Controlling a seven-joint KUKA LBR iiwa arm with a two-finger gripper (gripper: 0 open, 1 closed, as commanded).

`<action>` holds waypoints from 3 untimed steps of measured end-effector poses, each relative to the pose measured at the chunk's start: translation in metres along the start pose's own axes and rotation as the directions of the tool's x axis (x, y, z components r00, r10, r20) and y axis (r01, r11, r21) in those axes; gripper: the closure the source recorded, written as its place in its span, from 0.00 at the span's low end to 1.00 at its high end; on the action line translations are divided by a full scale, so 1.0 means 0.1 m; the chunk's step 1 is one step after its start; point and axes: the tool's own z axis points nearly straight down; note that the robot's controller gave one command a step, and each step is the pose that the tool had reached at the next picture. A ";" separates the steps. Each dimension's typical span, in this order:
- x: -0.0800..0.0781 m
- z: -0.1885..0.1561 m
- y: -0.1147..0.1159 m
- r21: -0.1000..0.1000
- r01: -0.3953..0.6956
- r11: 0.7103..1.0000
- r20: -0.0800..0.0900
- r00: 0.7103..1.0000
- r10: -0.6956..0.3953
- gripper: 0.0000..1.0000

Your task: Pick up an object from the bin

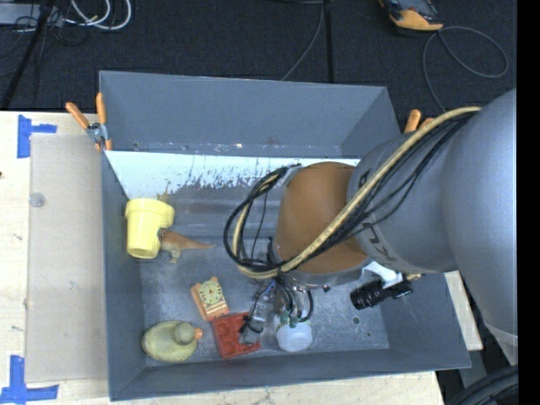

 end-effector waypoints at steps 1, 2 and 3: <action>-0.04 0.35 0.19 -0.001 0.140 0.990 -0.002 0.990 -0.140 0.00; 0.07 0.64 0.38 0.002 -0.144 0.990 -0.003 0.990 0.144 1.00; 0.07 0.64 0.38 0.002 -0.144 0.990 -0.003 0.990 0.144 1.00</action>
Offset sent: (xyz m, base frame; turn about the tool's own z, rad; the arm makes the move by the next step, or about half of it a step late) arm 0.0058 0.0384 -0.0631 0.1446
